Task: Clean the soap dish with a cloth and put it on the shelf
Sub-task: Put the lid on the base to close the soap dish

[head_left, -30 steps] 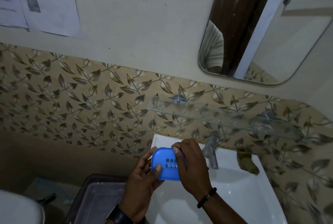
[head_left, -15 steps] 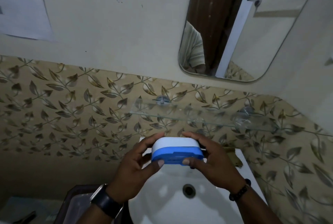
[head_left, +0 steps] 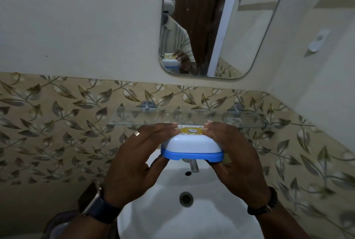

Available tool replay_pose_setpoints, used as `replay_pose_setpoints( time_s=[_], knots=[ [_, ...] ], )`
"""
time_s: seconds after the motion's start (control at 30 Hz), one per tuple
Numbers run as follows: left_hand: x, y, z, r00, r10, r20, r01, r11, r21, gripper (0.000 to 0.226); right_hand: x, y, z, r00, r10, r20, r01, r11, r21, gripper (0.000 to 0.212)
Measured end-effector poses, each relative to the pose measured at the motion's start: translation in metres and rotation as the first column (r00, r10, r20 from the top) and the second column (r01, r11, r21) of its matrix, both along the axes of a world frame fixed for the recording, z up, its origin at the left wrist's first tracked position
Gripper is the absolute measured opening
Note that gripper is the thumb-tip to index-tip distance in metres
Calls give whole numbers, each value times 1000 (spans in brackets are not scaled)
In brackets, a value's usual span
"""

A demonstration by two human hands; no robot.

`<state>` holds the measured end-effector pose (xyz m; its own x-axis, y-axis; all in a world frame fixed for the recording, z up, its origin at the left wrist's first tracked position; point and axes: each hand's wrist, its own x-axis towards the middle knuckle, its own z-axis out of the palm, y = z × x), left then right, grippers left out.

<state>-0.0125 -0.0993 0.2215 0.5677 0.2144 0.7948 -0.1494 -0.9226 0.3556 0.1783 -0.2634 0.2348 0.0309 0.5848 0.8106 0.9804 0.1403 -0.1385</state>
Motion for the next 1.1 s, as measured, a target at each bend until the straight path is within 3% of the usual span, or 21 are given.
replay_pose_setpoints(
  time_s=[0.2,0.37,0.5,0.57,0.73,0.97,1.1],
  knots=[
    [23,-1,-1,1000,-10,4,10,1000,0,41,15,-1,-2,998,-57,29,55,997,44,32],
    [46,5,-6,1000,-9,3,9,1000,-9,41,39,5,-8,999,-41,34,40,999,29,35],
    [69,12,-11,1000,-1,25,1,1000,-19,40,60,11,-7,1000,21,4,-20,995,-95,61],
    [83,17,-13,999,27,18,-26,1000,-5,42,71,18,-9,999,15,-31,-19,993,-116,60],
    [116,32,-19,983,147,-111,-149,989,-5,59,105,46,-19,997,-26,-71,17,993,-120,45],
    [155,51,-25,929,263,-260,-263,964,35,62,155,90,-36,989,-12,-148,-9,990,-140,43],
    [172,59,-30,898,296,-327,-300,953,39,58,174,110,-46,991,-8,-135,-24,971,-238,41]
  ],
)
